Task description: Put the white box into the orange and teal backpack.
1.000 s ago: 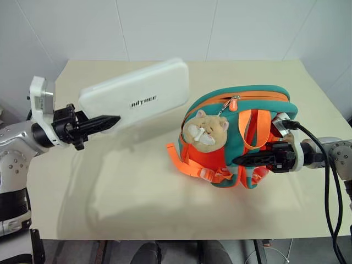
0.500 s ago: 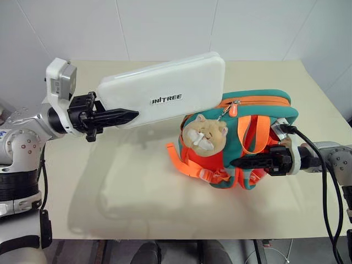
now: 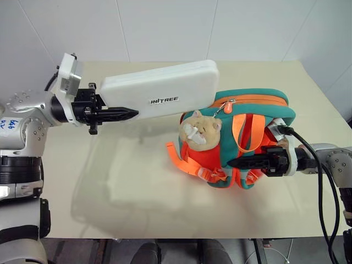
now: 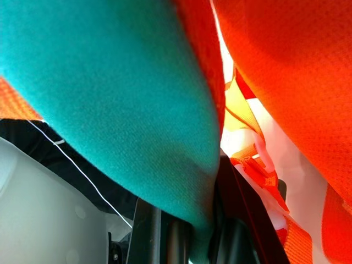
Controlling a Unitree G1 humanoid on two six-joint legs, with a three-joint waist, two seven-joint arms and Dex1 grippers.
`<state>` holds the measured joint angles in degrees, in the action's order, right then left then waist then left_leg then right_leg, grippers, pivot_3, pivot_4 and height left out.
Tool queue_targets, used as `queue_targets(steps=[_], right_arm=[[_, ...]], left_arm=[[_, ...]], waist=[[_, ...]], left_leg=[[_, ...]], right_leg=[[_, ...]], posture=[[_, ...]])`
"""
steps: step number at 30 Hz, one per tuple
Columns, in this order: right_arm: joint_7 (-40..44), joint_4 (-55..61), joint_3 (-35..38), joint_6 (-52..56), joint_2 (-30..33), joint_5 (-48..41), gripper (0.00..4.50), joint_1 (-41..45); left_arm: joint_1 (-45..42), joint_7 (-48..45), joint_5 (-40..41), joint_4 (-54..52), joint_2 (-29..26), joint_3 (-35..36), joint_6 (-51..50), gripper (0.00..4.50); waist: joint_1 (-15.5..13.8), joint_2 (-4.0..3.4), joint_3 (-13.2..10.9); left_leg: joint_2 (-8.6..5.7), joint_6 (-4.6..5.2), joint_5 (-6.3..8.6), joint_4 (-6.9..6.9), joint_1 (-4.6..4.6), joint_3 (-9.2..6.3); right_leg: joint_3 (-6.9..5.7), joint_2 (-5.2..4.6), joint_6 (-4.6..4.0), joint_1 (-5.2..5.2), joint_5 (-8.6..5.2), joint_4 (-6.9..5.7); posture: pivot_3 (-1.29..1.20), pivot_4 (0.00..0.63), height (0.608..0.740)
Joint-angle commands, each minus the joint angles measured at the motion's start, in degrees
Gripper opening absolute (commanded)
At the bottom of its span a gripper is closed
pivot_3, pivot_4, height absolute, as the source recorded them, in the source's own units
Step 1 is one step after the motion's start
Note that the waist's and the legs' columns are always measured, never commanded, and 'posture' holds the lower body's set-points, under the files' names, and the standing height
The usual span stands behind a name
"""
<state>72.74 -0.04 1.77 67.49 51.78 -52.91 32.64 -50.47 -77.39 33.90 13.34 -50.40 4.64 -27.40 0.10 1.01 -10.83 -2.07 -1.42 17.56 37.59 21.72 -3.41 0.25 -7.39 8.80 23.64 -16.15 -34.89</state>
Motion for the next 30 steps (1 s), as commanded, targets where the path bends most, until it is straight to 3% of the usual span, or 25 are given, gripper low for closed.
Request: queue_targets(steps=[1,18,30], right_arm=[[-0.1,0.7,1.2,-0.1,-0.5,-0.5,0.52,0.2],[0.0,0.1,1.0,-1.6,-1.0,0.5,0.52,-0.4],[0.6,-0.6,0.5,-2.6,-1.3,1.6,0.52,-0.5]], left_arm=[[-1.6,-2.5,-3.7,2.4,-2.4,-1.4,0.9,1.32],[-1.9,-10.7,-3.5,3.0,-6.4,-0.5,-5.8,1.32],[-4.1,-10.8,3.0,-1.8,-6.8,2.9,-13.9,1.32]], waist=[[0.0,0.00,0.0],[0.2,0.01,0.0],[0.2,0.02,0.0]], left_leg=[[0.00,0.02,0.01,0.00,0.00,0.00],[0.04,0.10,0.05,0.01,0.01,0.00],[0.04,0.10,0.05,0.04,0.03,0.00]], right_leg=[[0.00,0.00,0.00,-0.01,0.00,0.00],[0.00,0.04,0.01,0.03,0.00,-0.05],[0.01,0.04,0.01,0.04,0.00,-0.07]], posture=[[0.00,0.150,0.740],[0.00,0.150,0.740],[0.00,0.150,0.740]])
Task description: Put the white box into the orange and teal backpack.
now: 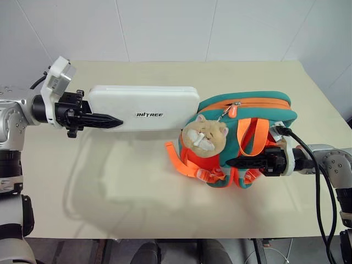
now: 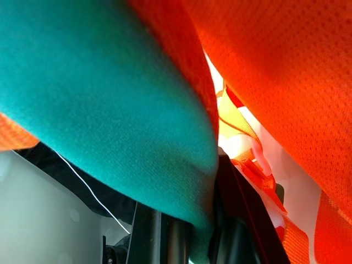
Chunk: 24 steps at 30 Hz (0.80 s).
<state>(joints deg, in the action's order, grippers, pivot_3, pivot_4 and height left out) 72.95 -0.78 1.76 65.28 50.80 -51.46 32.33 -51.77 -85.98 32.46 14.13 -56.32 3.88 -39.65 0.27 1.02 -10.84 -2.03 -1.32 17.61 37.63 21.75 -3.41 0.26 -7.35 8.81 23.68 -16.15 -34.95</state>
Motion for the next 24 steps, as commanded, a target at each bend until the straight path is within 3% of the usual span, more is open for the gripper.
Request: queue_targets(steps=[1,9,15,24], right_arm=[[0.3,0.1,0.5,-0.5,-0.4,0.2,0.52,-0.2],[0.5,-0.1,0.2,-0.6,-1.1,0.9,0.52,0.2],[0.5,0.3,0.6,-0.5,-1.2,1.0,0.52,-0.1],[0.3,0.9,1.1,-0.6,-1.0,0.8,0.52,-1.5]], left_arm=[[-2.7,-1.9,5.2,-3.0,-0.7,4.2,-2.4,1.32],[2.2,-1.1,5.4,-7.9,0.7,3.0,-1.5,1.32],[2.1,1.3,0.1,-5.4,3.8,1.7,8.5,1.32],[-4.8,7.0,-7.0,4.6,8.8,2.8,24.3,1.32]], waist=[[0.0,0.00,0.0],[0.0,0.00,0.0],[-0.1,0.00,0.0],[-0.3,0.01,0.0]], left_leg=[[0.00,0.00,0.00,0.00,0.00,0.00],[0.02,-0.02,-0.01,0.01,0.00,0.01],[0.01,-0.02,-0.01,0.12,0.00,0.01],[-0.04,-0.03,-0.01,0.22,0.01,0.00]], right_leg=[[0.00,0.00,0.00,0.00,0.00,0.00],[0.01,0.01,0.00,0.00,0.00,-0.01],[0.01,0.00,0.00,-0.02,0.00,-0.05],[0.00,-0.03,0.04,-0.06,0.02,-0.05]], posture=[[0.00,0.150,0.740],[0.00,0.150,0.740],[0.00,0.150,0.740],[0.00,0.150,0.740]])
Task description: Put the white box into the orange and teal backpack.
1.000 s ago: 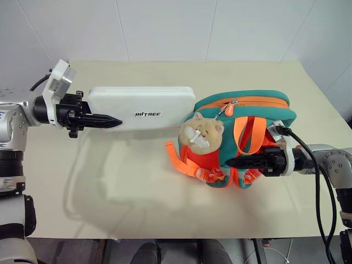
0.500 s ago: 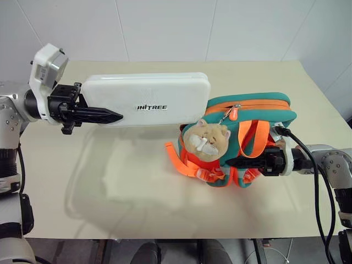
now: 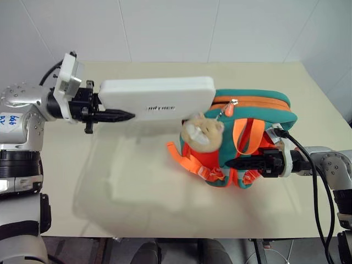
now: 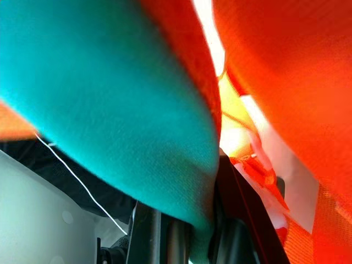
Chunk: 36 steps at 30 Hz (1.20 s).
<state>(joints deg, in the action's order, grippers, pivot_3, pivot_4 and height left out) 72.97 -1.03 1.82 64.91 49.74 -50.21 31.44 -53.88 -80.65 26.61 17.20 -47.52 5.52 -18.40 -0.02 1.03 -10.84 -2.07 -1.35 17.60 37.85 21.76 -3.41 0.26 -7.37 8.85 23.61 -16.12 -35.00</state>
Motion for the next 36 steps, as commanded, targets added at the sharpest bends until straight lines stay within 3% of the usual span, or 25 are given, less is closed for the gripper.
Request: queue_targets(steps=[1,10,13,27,36], right_arm=[[0.3,1.2,1.1,-0.3,0.1,-0.4,0.52,-0.7],[0.1,1.5,1.1,-0.4,-0.3,-0.6,0.52,-1.2],[0.2,1.4,1.1,-0.4,-0.3,-0.6,0.52,-1.1],[0.1,1.7,0.7,0.0,-0.7,-0.8,0.52,-0.8],[0.3,0.6,-0.5,-0.4,-2.2,0.1,0.52,0.9]], left_arm=[[-3.1,1.5,-1.5,2.1,0.1,1.0,3.9,1.32],[-1.5,-4.1,-2.7,1.0,-2.0,-2.9,1.5,1.32],[-1.6,-4.9,-5.6,2.6,-1.8,-4.8,5.7,1.32],[-12.5,-3.7,-12.8,14.3,6.3,-9.7,14.2,1.32],[-21.7,-6.2,-15.5,19.7,17.0,-15.4,12.5,1.32]], waist=[[0.1,0.00,0.0],[0.1,0.00,0.0],[0.1,0.00,0.0],[0.0,0.01,0.0],[0.0,0.03,0.0]], left_leg=[[-0.01,0.00,0.00,0.00,0.01,0.01],[0.00,0.03,0.02,0.07,0.05,0.00],[0.00,0.04,0.02,0.09,0.05,0.00],[-0.03,0.05,0.03,0.20,0.20,-0.04],[-0.07,0.07,0.02,0.29,0.38,-0.08]], right_leg=[[0.00,-0.01,0.01,0.00,0.01,0.00],[0.00,0.01,0.03,0.01,0.01,-0.02],[0.00,0.01,0.03,0.00,0.02,-0.03],[-0.03,0.01,0.12,0.02,0.06,0.00],[-0.06,0.01,0.18,0.09,0.09,0.05]], posture=[[0.00,0.150,0.740],[0.00,0.150,0.740],[0.00,0.150,0.740],[0.00,0.150,0.740],[0.00,0.150,0.740]])
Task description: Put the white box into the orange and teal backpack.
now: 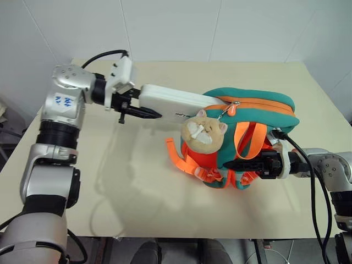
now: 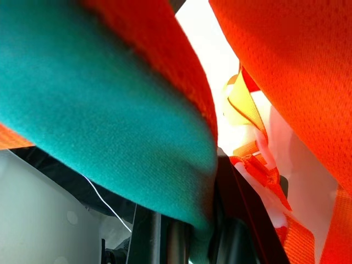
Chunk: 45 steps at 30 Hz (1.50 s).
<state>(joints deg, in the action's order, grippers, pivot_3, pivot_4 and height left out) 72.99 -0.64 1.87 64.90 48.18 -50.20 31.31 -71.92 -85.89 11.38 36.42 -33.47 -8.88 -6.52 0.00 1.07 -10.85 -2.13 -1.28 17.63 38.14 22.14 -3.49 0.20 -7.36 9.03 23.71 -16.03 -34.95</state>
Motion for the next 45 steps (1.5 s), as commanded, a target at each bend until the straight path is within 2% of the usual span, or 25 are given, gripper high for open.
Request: queue_targets(steps=[1,6,10,14,21,27,29,30,32,37,38,45], right_arm=[[0.3,0.1,-0.7,-0.4,-0.8,0.2,0.52,1.2],[0.2,0.2,-0.9,-0.7,-1.6,0.5,0.52,1.4],[-0.3,0.4,-1.0,-0.9,-2.6,0.7,0.52,1.3],[-0.9,1.3,-0.4,-0.8,-3.2,0.5,0.52,0.7],[-1.7,2.4,1.2,-0.7,-3.0,0.1,0.52,-1.1],[-1.9,2.5,1.3,-0.6,-3.4,0.1,0.52,-1.2],[-1.8,2.3,1.2,-0.7,-3.4,0.2,0.52,-1.0],[-1.8,2.2,1.1,-0.8,-3.4,0.3,0.52,-0.9],[-1.7,2.0,0.9,-0.9,-3.5,0.4,0.52,-0.7],[-1.6,1.7,0.6,-1.1,-3.6,0.5,0.52,-0.3],[-1.6,1.6,0.5,-1.2,-3.7,0.6,0.52,-0.3],[-1.8,1.5,0.4,-1.4,-3.9,0.7,0.52,-0.3]], left_arm=[[-4.7,-1.2,-0.9,1.7,4.6,-1.8,1.1,1.32],[-9.6,-1.4,-4.3,8.2,10.4,-3.5,4.6,1.32],[-12.9,3.8,-8.6,14.0,15.5,-4.7,8.4,1.32],[-14.0,2.9,-9.0,14.6,18.7,-4.3,8.7,1.32],[-8.5,-2.8,-6.0,2.6,18.5,-5.3,1.0,1.32],[-4.3,-4.4,-6.5,-2.2,15.8,-6.8,-1.6,1.32],[-3.5,-3.3,-7.4,-2.1,15.2,-7.1,-1.0,2.04],[-3.2,-3.2,-7.7,-2.1,14.9,-7.3,-1.1,2.20],[-2.7,-3.2,-7.6,-2.5,14.7,-7.0,-0.8,2.92],[-2.6,-3.6,-5.6,-3.1,13.0,-5.0,-0.2,4.32],[-2.7,-4.0,-5.1,-2.8,12.0,-4.5,-0.9,4.46],[-3.6,-4.9,-4.5,0.6,5.2,-3.6,0.8,4.46]], waist=[[0.0,0.00,0.0],[0.3,0.03,0.0],[-0.2,0.08,0.0],[-0.6,0.11,-0.1],[-0.2,0.11,-0.1],[0.0,0.11,-0.1],[0.0,0.10,-0.1],[0.0,0.10,-0.1],[0.0,0.10,-0.1],[0.1,0.10,-0.1],[0.2,0.10,-0.1],[0.1,0.10,-0.1]], left_leg=[[0.00,0.00,0.00,0.00,0.00,0.00],[0.01,0.01,0.00,-0.01,0.01,0.05],[0.00,0.01,-0.01,0.03,0.02,0.03],[-0.07,0.03,-0.01,0.10,0.07,0.01],[-0.06,0.03,-0.01,0.04,0.08,0.01],[-0.05,0.03,-0.02,0.07,0.06,-0.01],[-0.05,0.02,-0.02,0.08,0.05,-0.01],[-0.05,0.02,-0.02,0.07,0.03,-0.01],[-0.06,0.02,-0.02,0.09,0.03,-0.01],[-0.04,0.02,-0.02,0.07,0.03,0.00],[-0.04,0.02,-0.02,0.06,0.03,0.00],[-0.04,0.02,-0.02,0.07,0.03,0.01]], right_leg=[[0.00,0.00,0.00,0.00,0.00,0.01],[0.01,0.01,0.01,0.05,0.01,0.00],[-0.01,0.00,0.03,0.02,0.01,0.00],[0.02,-0.04,0.16,-0.02,0.09,0.08],[0.02,-0.03,0.16,0.02,0.09,0.11],[0.02,-0.03,0.16,0.01,0.09,0.07],[0.03,-0.02,0.16,0.00,0.09,0.05],[0.03,-0.02,0.16,0.00,0.09,0.04],[0.03,-0.03,0.16,-0.01,0.09,0.05],[0.05,-0.02,0.16,0.00,0.09,0.04],[0.05,-0.01,0.16,0.01,0.09,0.05],[0.06,-0.02,0.16,0.03,0.09,0.04]], posture=[[0.00,0.150,0.740],[0.00,0.150,0.740],[0.00,0.150,0.740],[0.00,0.150,0.740],[0.00,0.150,0.740],[0.00,0.150,0.740],[0.00,0.150,0.740],[0.00,0.150,0.740],[0.00,0.150,0.740],[0.00,0.150,0.740],[0.00,0.150,0.740],[0.00,0.150,0.740]])
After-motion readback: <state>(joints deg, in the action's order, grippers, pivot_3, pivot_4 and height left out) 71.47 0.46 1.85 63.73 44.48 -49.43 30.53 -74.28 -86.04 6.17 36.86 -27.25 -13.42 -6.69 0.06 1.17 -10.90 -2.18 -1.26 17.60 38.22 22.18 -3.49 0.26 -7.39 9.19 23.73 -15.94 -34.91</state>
